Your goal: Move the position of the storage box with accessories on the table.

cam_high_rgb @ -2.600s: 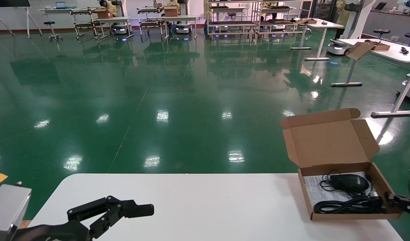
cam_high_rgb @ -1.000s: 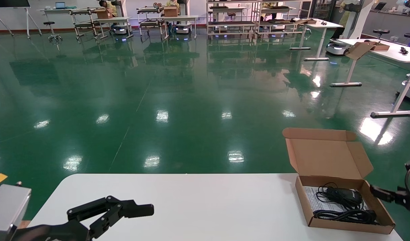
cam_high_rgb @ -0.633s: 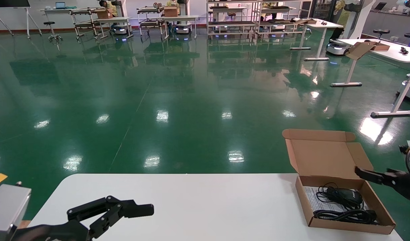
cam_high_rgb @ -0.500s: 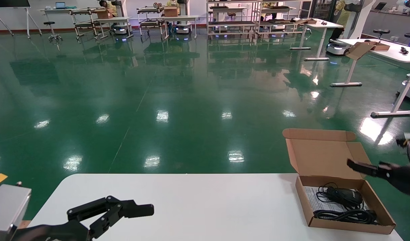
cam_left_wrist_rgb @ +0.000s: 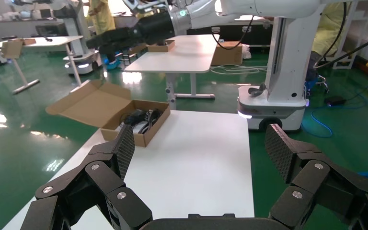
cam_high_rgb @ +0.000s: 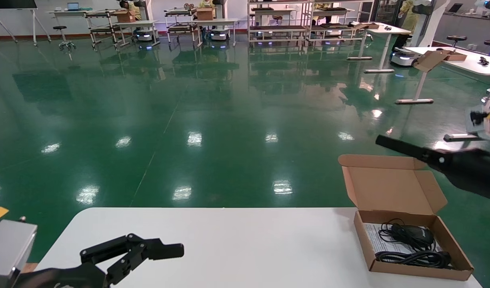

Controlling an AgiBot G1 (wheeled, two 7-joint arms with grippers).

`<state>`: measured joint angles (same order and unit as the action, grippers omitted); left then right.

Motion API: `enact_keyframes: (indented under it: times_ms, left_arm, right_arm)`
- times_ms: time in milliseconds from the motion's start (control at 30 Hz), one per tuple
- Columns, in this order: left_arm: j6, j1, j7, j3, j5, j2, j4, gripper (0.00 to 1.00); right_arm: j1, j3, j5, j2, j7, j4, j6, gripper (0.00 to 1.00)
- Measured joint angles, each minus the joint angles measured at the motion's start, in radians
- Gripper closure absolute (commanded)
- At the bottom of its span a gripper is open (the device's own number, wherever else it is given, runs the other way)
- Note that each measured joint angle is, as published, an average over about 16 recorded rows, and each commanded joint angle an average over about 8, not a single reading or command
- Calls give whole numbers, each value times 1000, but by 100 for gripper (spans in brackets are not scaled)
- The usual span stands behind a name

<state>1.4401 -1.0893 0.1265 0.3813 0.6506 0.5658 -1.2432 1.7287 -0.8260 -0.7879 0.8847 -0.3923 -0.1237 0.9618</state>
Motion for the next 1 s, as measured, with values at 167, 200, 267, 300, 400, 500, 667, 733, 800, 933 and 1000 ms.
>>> enact_keyframes:
  times_ms: [167, 200, 267, 300, 400, 500, 667, 733, 800, 933, 1000]
  left_arm:
    - [0, 0, 0, 0, 0, 0, 0, 0]
    - [0, 0, 0, 0, 0, 0, 0, 0]
    - [0, 0, 0, 0, 0, 0, 0, 0]
    - [0, 0, 0, 0, 0, 0, 0, 0]
    - [0, 0, 0, 0, 0, 0, 0, 0]
    - [0, 0, 0, 0, 0, 0, 0, 0]
    - [0, 0, 0, 0, 0, 0, 0, 0]
    - [0, 0, 0, 0, 0, 0, 0, 0]
    - [0, 0, 0, 0, 0, 0, 0, 0]
    - [0, 0, 0, 0, 0, 0, 0, 0]
    - [0, 0, 0, 0, 0, 0, 0, 0]
  right_arm:
    - [1, 10, 13, -2, -5, -5, 24, 0]
    - [-1, 11, 13, -3, -4, -8, 25, 0]
    - [-7, 14, 11, -5, -2, -16, 23, 0]
    - [-11, 16, 9, -7, 0, -23, 23, 0]
    - [-27, 26, 7, -13, 6, -49, 29, 0]
    - [-49, 42, 7, -21, 13, -87, 43, 0]
    - [-97, 83, 11, -42, 29, -173, 83, 0]
    - [-119, 101, 13, -51, 36, -211, 101, 0]
    - [-141, 119, 15, -60, 43, -250, 118, 0]
    - [-185, 155, 18, -78, 56, -327, 154, 0]
    - [-206, 173, 20, -87, 63, -366, 171, 0]
